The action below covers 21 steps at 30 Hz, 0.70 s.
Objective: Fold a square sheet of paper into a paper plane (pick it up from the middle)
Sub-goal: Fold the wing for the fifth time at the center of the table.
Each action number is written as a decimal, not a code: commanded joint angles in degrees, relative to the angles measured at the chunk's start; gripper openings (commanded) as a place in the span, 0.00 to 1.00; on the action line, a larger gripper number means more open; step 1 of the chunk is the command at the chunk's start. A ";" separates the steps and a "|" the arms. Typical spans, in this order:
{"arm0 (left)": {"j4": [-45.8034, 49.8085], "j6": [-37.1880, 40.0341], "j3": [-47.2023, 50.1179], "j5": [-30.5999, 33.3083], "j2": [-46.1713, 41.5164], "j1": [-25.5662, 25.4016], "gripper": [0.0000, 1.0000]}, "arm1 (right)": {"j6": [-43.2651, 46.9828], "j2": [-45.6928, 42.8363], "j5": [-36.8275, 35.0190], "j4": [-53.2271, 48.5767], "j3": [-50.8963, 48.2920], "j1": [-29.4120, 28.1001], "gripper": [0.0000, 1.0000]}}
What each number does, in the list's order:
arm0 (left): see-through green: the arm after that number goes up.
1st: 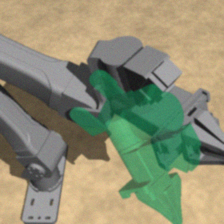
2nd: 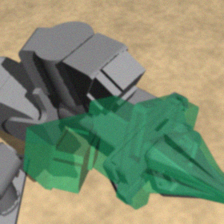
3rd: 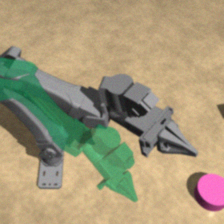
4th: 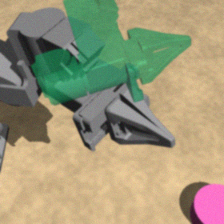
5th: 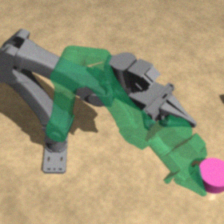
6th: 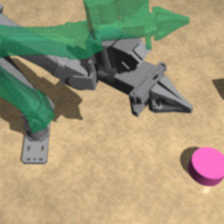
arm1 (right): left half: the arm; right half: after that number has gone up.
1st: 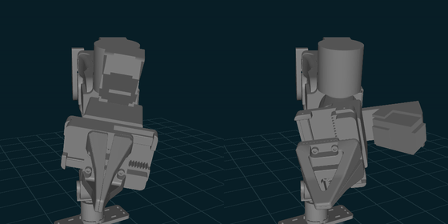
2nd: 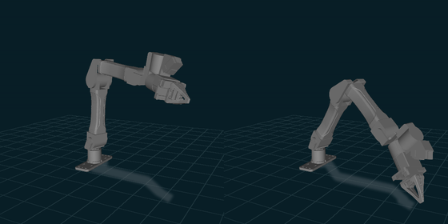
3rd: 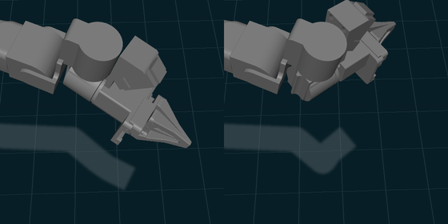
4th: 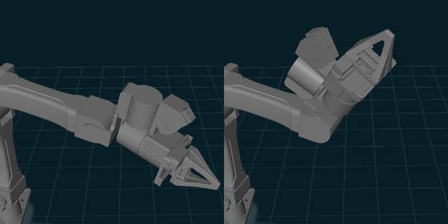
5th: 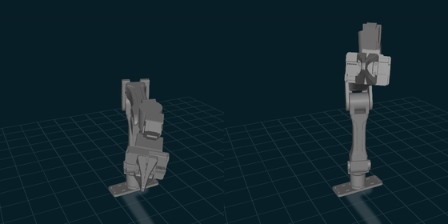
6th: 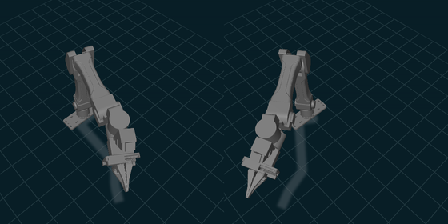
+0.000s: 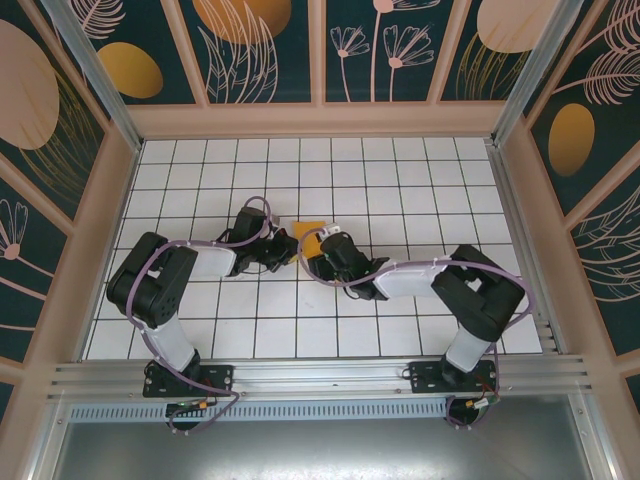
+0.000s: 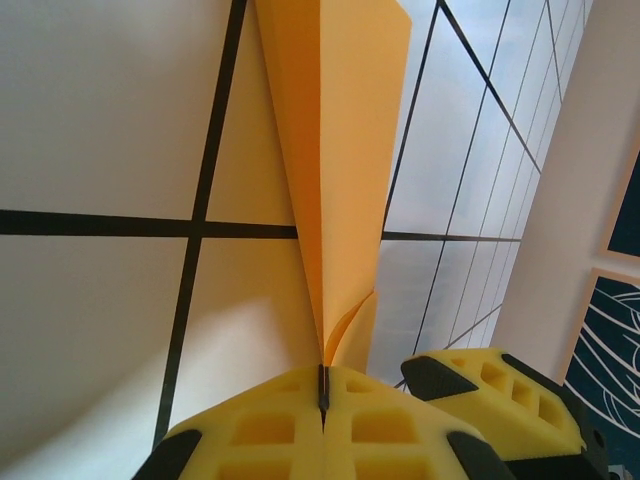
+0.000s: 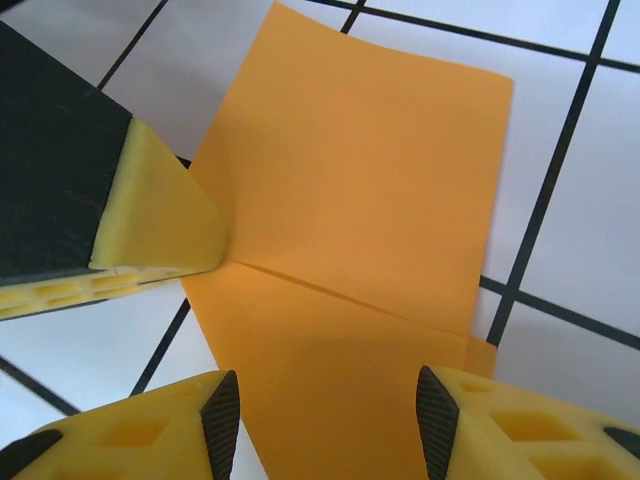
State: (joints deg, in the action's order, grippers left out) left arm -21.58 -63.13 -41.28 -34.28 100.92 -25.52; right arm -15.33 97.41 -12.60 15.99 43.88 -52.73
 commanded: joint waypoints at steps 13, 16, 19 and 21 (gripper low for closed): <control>1.72 -0.35 -2.04 -0.60 -1.23 -0.41 0.02 | 2.07 8.32 -11.08 -2.38 5.97 -4.20 0.44; 1.70 -0.33 -1.97 -0.61 -1.18 -0.43 0.02 | 2.21 8.84 -12.07 -2.66 5.68 -4.05 0.41; 1.73 -0.33 -1.99 -0.64 -1.21 -0.41 0.02 | 2.73 9.37 -12.71 -2.75 5.63 -4.11 0.37; 2.01 -0.33 -2.05 -0.49 -1.33 -0.41 0.02 | 3.23 9.55 -12.73 -2.72 5.76 -4.11 0.33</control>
State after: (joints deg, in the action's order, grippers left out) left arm -20.73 -63.29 -42.06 -34.26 100.88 -25.52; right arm -13.13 105.41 -23.07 14.70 48.71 -56.64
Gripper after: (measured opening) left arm 0.066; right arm 0.343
